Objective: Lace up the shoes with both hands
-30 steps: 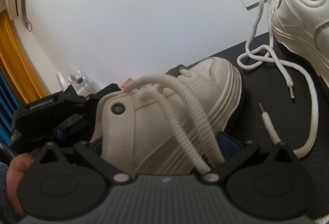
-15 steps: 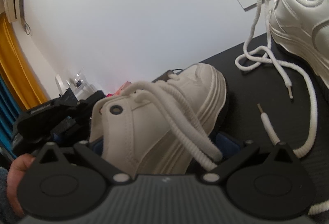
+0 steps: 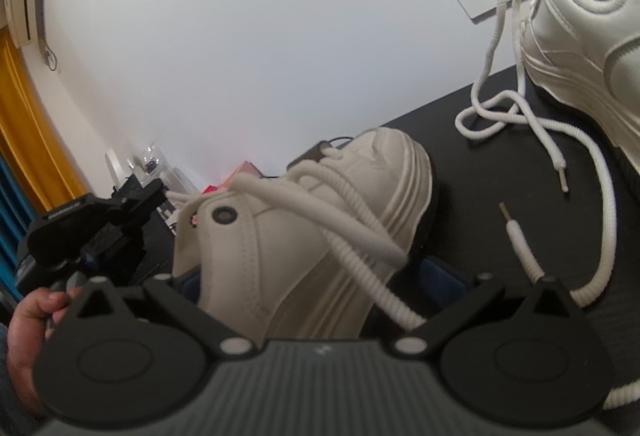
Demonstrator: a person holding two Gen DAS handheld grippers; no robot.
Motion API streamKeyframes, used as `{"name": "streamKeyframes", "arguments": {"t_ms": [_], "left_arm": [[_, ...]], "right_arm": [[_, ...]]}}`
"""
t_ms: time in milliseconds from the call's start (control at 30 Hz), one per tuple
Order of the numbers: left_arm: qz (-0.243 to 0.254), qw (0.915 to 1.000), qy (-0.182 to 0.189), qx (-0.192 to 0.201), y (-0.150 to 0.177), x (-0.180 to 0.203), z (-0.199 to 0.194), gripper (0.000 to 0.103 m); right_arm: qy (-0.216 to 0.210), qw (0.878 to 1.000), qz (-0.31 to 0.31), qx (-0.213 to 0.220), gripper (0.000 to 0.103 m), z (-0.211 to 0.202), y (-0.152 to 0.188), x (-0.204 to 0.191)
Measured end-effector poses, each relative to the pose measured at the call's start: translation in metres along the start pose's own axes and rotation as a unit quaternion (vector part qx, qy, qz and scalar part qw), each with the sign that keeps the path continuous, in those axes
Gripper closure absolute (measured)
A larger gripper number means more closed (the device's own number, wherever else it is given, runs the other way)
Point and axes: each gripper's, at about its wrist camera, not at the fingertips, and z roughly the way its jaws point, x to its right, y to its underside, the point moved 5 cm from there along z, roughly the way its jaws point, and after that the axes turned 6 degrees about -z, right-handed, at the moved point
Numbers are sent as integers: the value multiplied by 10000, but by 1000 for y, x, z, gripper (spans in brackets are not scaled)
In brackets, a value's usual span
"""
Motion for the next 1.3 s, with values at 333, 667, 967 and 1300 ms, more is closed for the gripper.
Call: {"name": "streamKeyframes", "arguments": {"t_ms": [333, 667, 967, 1300], "left_arm": [[65, 9998, -78, 174, -15, -3, -21, 101], [127, 9993, -146, 329, -31, -2, -41, 101], [115, 9985, -235, 480, -42, -4, -62, 101], [172, 9972, -357, 639, -58, -7, -82, 101]], "right_arm": [[0, 10000, 0, -1, 0, 0, 0, -1], [-1, 10000, 0, -1, 0, -2, 0, -2], [87, 9999, 49, 75, 0, -2, 0, -2], [179, 9997, 101, 159, 0, -1, 0, -2]]}}
